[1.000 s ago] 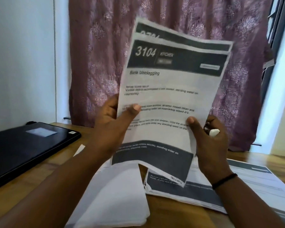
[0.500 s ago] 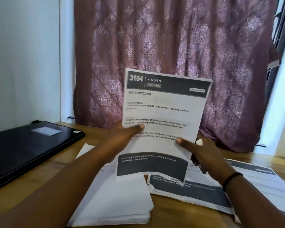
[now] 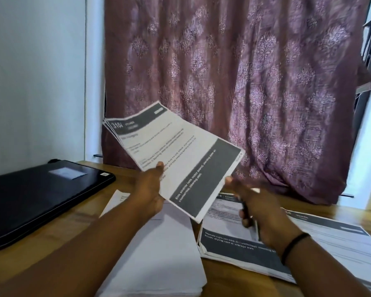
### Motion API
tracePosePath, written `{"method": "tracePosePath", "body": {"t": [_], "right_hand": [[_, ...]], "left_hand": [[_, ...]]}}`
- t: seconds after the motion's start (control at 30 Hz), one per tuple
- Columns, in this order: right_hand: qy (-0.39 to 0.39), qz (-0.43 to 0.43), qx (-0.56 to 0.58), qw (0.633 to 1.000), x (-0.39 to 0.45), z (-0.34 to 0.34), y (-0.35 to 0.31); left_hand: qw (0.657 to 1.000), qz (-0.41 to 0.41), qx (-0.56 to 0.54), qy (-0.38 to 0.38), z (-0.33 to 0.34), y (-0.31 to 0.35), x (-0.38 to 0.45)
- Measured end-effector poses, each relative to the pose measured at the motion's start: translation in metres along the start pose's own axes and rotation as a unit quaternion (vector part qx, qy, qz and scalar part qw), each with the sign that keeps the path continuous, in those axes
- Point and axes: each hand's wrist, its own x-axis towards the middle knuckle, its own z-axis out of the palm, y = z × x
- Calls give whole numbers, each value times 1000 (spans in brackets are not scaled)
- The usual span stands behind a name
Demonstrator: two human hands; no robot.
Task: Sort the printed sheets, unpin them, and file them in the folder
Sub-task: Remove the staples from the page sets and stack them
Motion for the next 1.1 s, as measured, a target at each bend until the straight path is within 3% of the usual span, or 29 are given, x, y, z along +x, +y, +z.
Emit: {"method": "tracePosePath", "body": {"t": [0.1,0.23,0.47,0.63,0.77,0.9,0.97,1.1], "right_hand": [[-54,65,50,995,-6,19,17],[-12,56,100,993,7,9,18],[-49,49,-1,998,25,-60,3],[-87,83,-65,991,25,-98,0],[-119,108,9,987,27,-114,7],[-49,114,76,989,36,-114,8],[15,120,90,989,43,-115,13],[194,91,111,970,56,-125,24]], "left_hand": [[999,-28,-20,-30,5,-19,-8],[996,-54,14,-70,5,-14,-9],[993,61,89,-42,-27,55,14],[959,7,201,-201,-31,51,7],[908,-87,293,-285,-33,37,6],[841,-218,339,-360,-29,15,-3],[842,-220,345,-351,-24,6,-5],[877,-171,340,-293,-19,4,-7]]}}
